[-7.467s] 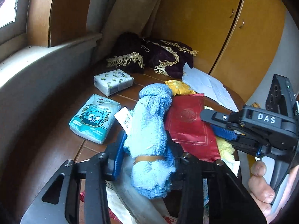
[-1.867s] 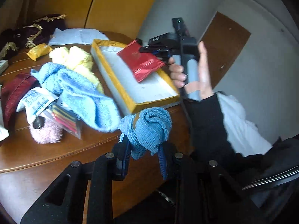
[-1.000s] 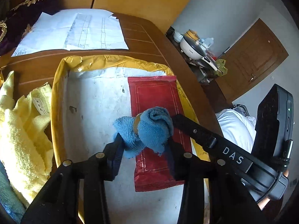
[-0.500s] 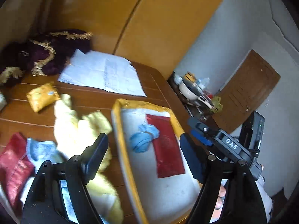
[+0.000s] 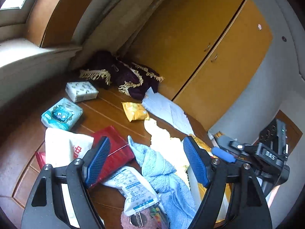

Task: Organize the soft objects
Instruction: 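Grasp the large blue terry towel from the pile with the right tool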

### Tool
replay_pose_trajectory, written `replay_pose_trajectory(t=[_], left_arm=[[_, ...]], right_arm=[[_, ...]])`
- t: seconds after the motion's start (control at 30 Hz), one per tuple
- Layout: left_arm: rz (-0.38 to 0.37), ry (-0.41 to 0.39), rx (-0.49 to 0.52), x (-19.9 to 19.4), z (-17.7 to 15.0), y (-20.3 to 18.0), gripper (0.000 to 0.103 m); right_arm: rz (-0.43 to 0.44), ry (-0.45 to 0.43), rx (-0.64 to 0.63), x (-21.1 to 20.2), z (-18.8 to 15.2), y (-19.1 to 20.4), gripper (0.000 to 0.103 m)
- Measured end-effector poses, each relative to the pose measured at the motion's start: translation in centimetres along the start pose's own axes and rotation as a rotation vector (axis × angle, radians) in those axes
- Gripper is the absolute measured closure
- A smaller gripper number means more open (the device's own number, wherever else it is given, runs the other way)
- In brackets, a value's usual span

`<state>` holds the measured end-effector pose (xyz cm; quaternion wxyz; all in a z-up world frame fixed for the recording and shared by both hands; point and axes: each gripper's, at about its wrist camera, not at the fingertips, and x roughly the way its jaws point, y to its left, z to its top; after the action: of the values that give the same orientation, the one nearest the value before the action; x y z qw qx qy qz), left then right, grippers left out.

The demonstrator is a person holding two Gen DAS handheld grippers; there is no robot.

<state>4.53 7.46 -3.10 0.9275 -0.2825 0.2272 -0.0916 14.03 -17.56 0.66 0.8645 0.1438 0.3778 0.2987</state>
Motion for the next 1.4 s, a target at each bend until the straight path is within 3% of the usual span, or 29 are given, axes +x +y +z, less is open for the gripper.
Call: replay_pose_trajectory(t=[0.1,0.27,0.4,0.73,1.1,1.27,1.4], left_arm=[[0.01,0.026,0.004,0.3,-0.1,0.4,0.024],[0.031,0.043,-0.01,0.5,-0.4,0.8,0.024],[0.042,0.045,0.008,0.8,-0.6,0.5,0.024],[0.067,0.04,0.019,0.8,-0.7,0.3,0.024],[0.086,0.043,0.018,1.1,-0.8,0.4,0.024],[0.095,0.052,0.013,1.3,-0.8,0.5,0.024],[0.093,0.065,0.014,1.5,-0.8,0.4,0.024]], right_arm=[[-0.009,0.08,0.023,4.0,-0.2,1.5,0.038],[-0.125,0.145,0.004,8.0,-2.6,1.4,0.043],[-0.117,0.152,0.0,8.1,-3.1,1.5,0.044],[-0.185,0.209,-0.077,9.7,-4.0,2.9,0.062],[-0.125,0.153,-0.033,8.6,-3.8,3.0,0.07],[-0.029,0.158,0.029,8.4,-3.5,2.0,0.086],[-0.014,0.163,0.021,8.4,-3.6,2.2,0.091]])
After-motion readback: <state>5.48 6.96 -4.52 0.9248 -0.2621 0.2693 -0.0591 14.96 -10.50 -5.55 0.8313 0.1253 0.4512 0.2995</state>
